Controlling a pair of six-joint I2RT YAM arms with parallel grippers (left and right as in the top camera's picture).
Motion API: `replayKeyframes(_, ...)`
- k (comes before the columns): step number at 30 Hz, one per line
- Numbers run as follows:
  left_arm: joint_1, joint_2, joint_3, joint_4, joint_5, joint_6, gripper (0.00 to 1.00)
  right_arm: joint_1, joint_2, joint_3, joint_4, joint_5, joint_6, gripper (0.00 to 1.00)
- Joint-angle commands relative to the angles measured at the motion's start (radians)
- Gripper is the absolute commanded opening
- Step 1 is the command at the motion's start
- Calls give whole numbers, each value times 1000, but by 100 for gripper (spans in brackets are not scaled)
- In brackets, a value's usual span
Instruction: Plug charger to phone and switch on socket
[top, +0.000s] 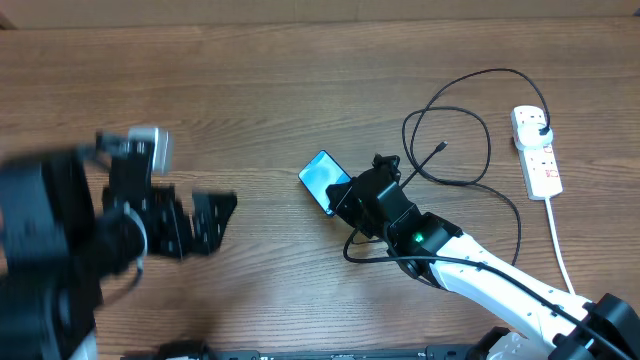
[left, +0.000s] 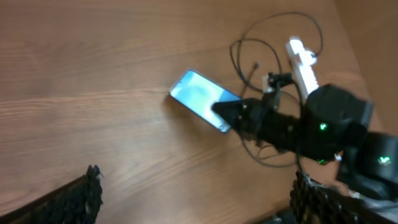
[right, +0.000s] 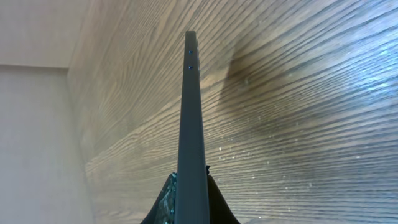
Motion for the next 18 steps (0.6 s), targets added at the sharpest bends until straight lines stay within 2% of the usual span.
replayKeyframes(1, 4, -131, -225, 117, -68, -106, 99, -1, -28, 13, 18, -31, 3, 4)
replayKeyframes(2, 4, -157, -276, 158, -67, -143, 100, -1, -28, 13, 18, -32, 3, 4)
replayKeyframes(7, 4, -212, -614, 444, -56, -507, 100, -3, -28, 13, 22, -50, 34, 4)
replayKeyframes(9, 4, -178, -727, 576, 53, -625, 100, -9, -28, 13, 21, -70, 51, 4)
replayKeyframes(13, 4, -40, -854, 864, 324, -778, 100, -28, -28, 13, 22, -120, 163, 4)
replayKeyframes(15, 4, 47, -860, 923, 383, -842, 99, -32, -28, 13, 24, -152, 225, 4)
replayKeyframes(18, 4, 164, -860, 988, 513, -853, 99, -32, -28, 13, 62, -224, 265, 4)
